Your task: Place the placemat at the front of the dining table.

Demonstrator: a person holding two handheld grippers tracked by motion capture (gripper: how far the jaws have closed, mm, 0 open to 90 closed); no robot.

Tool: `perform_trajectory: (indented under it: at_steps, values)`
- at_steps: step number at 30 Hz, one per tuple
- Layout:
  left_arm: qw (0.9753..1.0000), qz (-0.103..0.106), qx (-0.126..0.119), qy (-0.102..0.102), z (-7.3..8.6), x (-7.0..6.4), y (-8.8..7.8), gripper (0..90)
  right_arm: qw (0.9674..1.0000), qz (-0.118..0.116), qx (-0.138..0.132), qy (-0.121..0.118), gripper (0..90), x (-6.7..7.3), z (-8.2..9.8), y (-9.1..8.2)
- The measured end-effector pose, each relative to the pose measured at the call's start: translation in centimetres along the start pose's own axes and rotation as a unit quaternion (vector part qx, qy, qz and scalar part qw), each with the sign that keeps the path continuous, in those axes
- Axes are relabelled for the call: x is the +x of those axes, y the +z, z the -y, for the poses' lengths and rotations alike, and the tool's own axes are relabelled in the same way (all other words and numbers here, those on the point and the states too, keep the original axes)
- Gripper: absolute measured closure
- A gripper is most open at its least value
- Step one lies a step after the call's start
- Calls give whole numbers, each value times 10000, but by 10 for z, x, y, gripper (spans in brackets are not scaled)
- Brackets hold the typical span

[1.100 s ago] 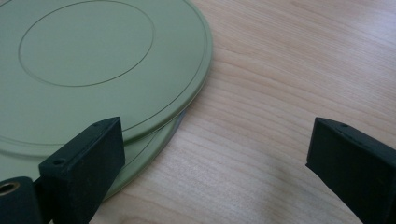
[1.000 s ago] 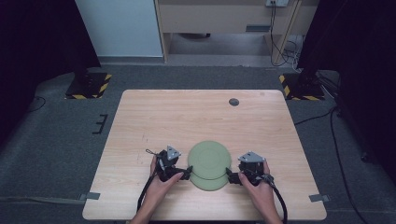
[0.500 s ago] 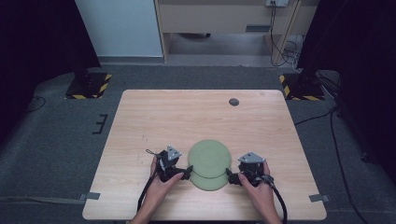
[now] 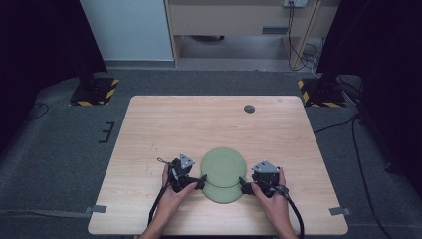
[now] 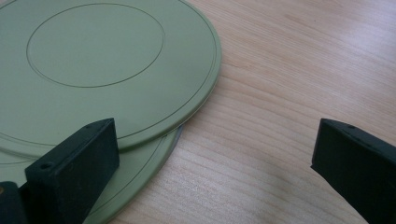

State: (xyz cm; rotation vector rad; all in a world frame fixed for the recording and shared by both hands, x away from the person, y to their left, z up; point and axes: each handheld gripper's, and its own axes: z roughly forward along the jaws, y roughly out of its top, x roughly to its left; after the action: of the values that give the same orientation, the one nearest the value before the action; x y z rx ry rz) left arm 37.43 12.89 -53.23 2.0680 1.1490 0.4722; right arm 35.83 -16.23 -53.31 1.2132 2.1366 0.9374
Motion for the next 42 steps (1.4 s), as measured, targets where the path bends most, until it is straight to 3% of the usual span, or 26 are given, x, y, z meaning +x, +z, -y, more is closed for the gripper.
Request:
perform_trajectory:
  at_steps: [5,13,18,28,32,33,39,42]
  values:
    - [10000,-31,6,69,0,-3,-2,28,9999,-49,6,145,28,-3,3,-3]
    - [10000,-46,15,-59,-1,0,1,2,9999,84,-85,110,11,-2,1,2]
    - [10000,-14,11,-24,-1,0,0,16,9999,78,-84,83,35,-1,1,1]
    - [10000,33,40,25,0,1,-2,25,9998,-127,86,120,48,-9,3,-6]
    - [9999,58,44,96,-2,1,-2,27,9996,-200,174,21,47,-11,2,-7]
    - [9999,58,82,103,-2,1,-2,26,9994,-239,251,-61,61,-13,0,-7]
    - [9998,46,117,127,-2,2,-3,26,9983,-462,360,20,74,-26,-14,-8]
    - [9998,40,120,131,-3,3,-3,27,9980,-465,428,-44,75,-28,-19,-8]
